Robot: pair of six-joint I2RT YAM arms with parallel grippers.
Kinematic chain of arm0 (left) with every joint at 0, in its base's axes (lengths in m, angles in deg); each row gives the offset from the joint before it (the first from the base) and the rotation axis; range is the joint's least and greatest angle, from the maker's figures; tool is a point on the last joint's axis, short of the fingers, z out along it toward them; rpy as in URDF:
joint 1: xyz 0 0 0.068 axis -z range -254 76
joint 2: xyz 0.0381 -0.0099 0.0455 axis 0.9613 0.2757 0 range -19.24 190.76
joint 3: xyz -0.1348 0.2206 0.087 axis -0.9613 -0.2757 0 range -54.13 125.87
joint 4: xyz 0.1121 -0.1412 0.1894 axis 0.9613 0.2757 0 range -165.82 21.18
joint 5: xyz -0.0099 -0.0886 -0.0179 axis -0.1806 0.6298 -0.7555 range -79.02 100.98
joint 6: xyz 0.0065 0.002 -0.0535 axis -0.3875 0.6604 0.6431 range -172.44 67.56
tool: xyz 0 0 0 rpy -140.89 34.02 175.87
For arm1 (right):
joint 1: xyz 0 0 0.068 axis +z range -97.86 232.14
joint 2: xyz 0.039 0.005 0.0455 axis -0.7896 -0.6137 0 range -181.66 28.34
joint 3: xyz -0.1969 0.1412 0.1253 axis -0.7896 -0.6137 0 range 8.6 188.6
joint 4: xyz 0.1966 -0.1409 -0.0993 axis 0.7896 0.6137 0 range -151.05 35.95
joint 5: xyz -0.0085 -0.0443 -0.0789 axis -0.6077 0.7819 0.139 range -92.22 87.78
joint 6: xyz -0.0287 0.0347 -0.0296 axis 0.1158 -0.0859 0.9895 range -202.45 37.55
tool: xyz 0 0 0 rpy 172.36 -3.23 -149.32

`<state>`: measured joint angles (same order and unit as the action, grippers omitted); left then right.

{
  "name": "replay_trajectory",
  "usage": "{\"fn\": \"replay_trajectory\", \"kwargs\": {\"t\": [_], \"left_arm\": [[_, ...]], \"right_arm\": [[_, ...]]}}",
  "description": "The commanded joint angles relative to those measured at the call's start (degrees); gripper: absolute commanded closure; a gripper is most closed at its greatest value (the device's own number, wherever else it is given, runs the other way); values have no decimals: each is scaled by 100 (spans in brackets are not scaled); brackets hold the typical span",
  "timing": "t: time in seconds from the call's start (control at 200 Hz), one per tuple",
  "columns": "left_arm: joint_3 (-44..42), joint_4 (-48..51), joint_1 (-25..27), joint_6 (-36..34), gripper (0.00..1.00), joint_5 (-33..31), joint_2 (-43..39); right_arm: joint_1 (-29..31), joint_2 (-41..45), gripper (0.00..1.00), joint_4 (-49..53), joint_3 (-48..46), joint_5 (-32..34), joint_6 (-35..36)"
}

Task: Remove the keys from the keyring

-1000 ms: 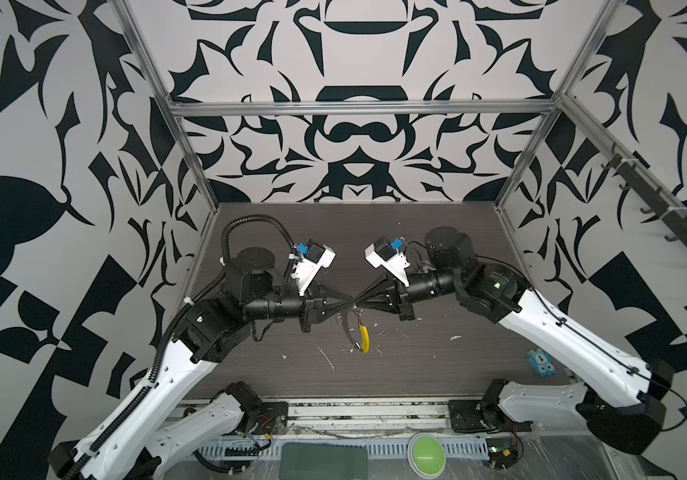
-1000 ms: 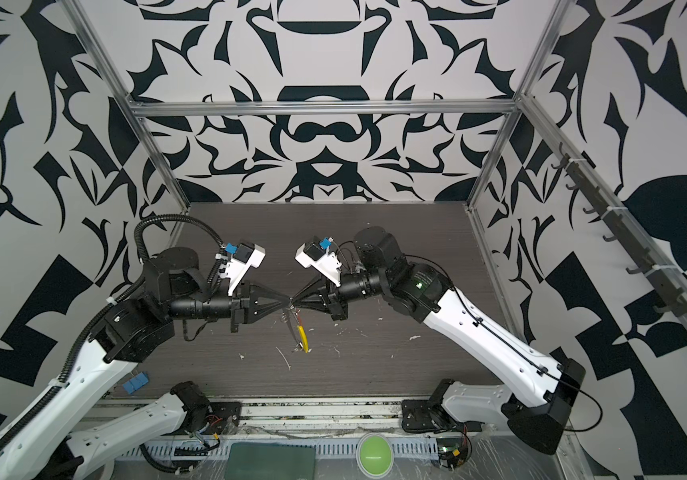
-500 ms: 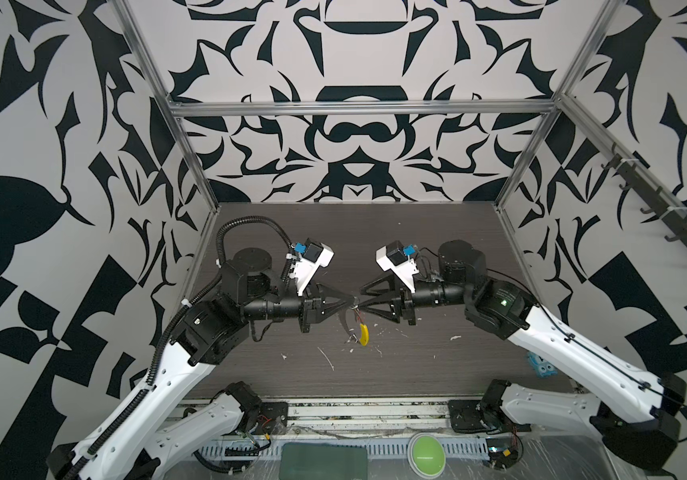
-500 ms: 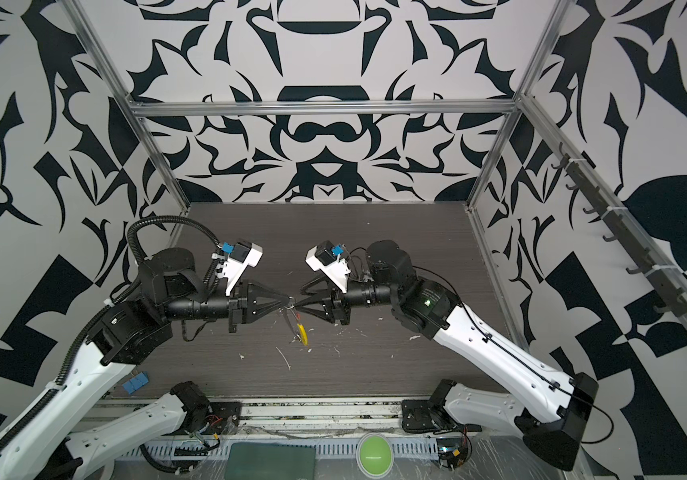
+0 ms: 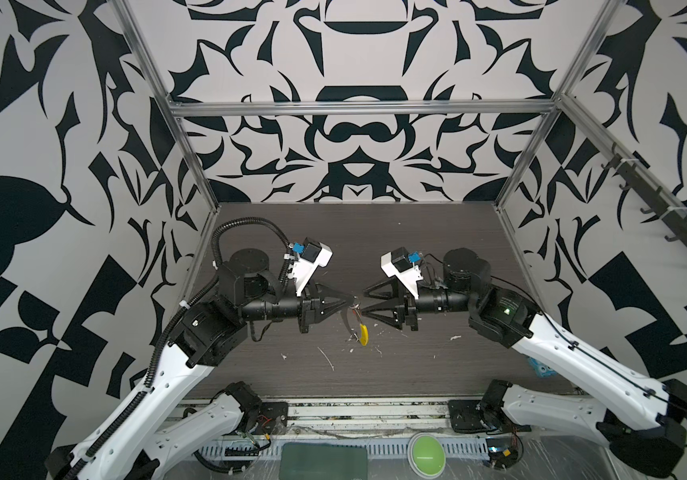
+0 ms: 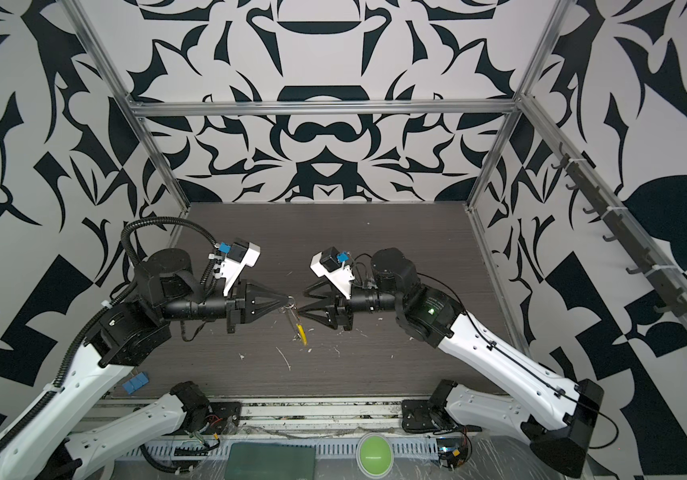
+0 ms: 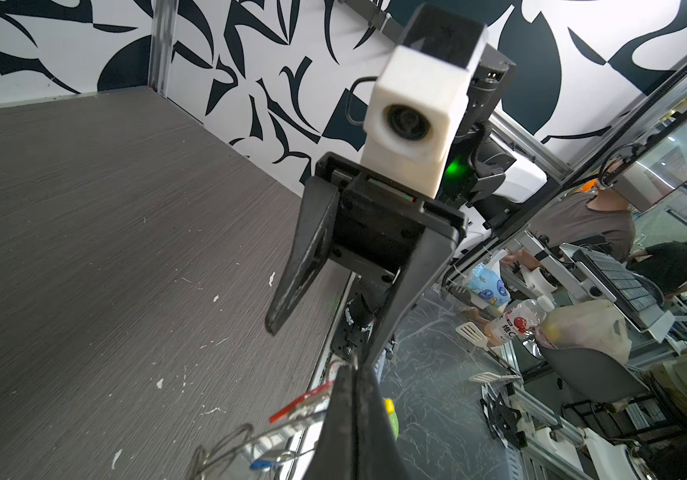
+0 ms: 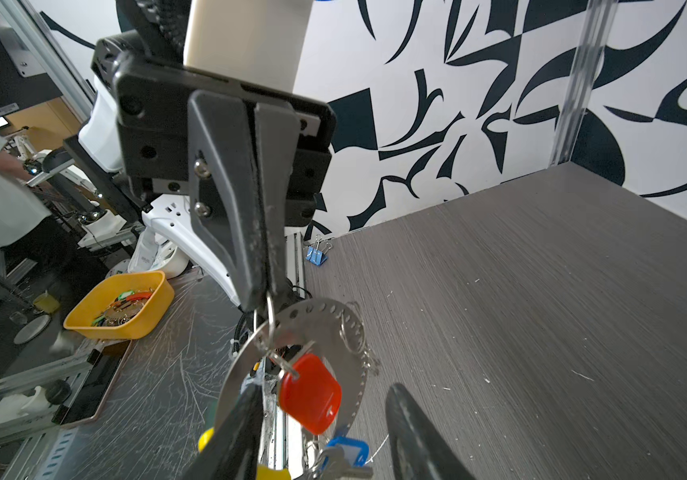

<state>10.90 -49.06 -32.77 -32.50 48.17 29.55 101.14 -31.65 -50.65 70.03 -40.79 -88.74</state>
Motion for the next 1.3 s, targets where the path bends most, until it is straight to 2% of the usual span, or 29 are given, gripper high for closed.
{"fn": "replay_trajectory", "kwargs": {"t": [0.0, 0.17, 0.365, 0.57, 0.77, 0.995, 1.185, 1.295], "left_arm": [[-88, -194, 8, 20, 100, 118, -81], [-88, -214, 10, 27, 100, 91, -89], [-150, -329, 13, 97, 100, -9, -142], [-200, -388, 8, 141, 100, -83, -168], [-263, -411, 8, 133, 100, -192, -213], [-304, -519, 8, 163, 100, -323, -247], [-447, -760, 9, 319, 100, -496, -339], [-523, -883, 12, 405, 100, -699, -395]], "right_arm": [[125, -25, 49, -272, 92, -68, 82], [328, -169, 48, -235, 184, 154, 199], [492, -272, 50, -98, 221, 829, 276], [601, -273, 60, -152, 249, 1132, 337], [676, -272, 65, -54, 359, 1211, 448], [717, -338, 80, -27, 458, 1202, 486], [786, -373, 100, -29, 497, 1281, 560], [967, -407, 100, 64, 591, 1547, 783]]}}
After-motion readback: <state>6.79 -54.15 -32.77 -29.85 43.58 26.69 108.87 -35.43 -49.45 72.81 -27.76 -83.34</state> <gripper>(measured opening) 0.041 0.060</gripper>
